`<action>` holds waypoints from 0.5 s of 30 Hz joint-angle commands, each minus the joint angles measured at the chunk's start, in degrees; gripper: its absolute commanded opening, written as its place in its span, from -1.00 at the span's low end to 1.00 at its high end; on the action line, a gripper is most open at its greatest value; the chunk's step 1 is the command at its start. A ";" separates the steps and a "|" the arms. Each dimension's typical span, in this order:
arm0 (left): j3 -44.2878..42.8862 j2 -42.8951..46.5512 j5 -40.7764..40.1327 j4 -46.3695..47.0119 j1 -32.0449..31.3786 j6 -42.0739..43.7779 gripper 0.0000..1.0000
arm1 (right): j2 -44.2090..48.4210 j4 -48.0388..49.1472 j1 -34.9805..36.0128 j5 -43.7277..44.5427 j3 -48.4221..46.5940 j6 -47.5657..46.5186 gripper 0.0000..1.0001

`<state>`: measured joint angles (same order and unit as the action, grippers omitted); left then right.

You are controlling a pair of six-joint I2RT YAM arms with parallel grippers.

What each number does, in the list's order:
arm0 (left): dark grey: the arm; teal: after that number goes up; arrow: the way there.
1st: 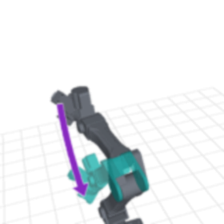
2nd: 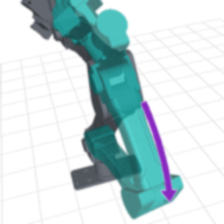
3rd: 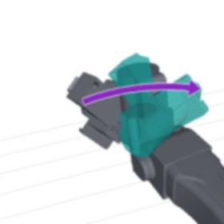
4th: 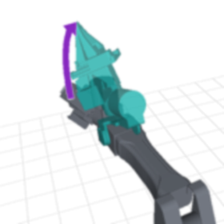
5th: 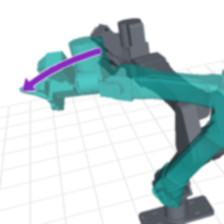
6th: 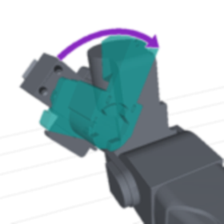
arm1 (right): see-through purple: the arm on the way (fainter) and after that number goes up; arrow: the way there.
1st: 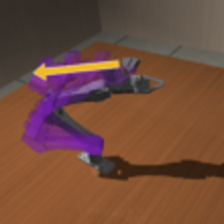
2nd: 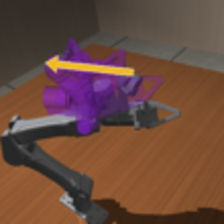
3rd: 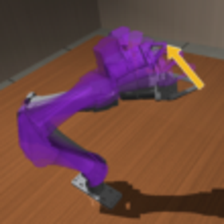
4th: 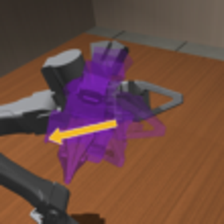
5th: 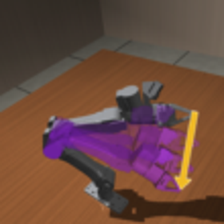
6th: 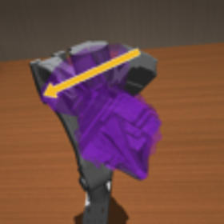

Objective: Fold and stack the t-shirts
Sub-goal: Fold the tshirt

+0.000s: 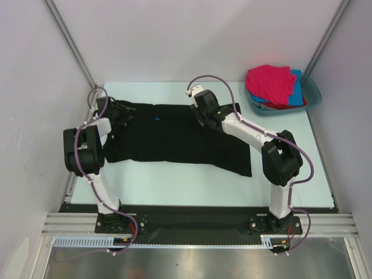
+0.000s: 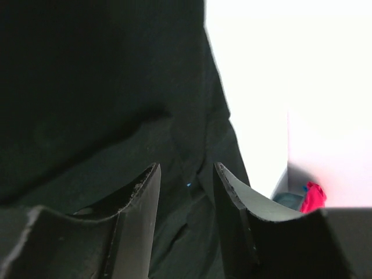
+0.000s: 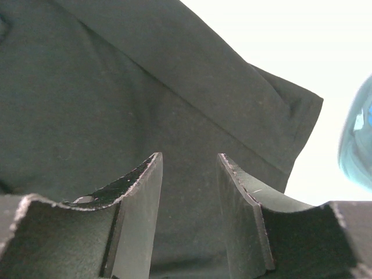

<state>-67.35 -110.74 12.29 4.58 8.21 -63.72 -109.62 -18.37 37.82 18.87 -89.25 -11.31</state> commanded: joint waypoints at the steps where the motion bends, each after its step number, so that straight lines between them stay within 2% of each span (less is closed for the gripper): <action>1: -2.79 2.96 5.27 1.84 2.25 5.18 -0.06 | -0.68 -3.15 -2.49 1.69 -3.03 4.35 -0.04; 7: 7.20 13.78 3.44 -0.44 0.41 7.39 -0.06 | 0.55 -9.65 -8.63 -4.97 -2.24 11.66 -0.03; 11: 14.52 20.29 2.65 0.78 -2.22 7.73 -0.06 | 3.88 -10.37 -9.35 -8.93 1.35 17.54 -0.05; 14: 16.81 22.76 3.00 -0.09 -4.60 10.19 -0.07 | 9.15 -7.92 -11.62 -17.36 8.81 26.14 -0.07; 15: 17.42 23.28 3.35 -0.18 -5.73 11.07 -0.07 | 11.17 -6.43 -12.94 -20.16 15.10 31.73 -0.07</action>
<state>-51.81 -89.78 14.92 4.54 4.86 -56.75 -105.95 -25.65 26.70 8.64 -82.32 7.68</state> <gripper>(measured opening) 0.469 0.469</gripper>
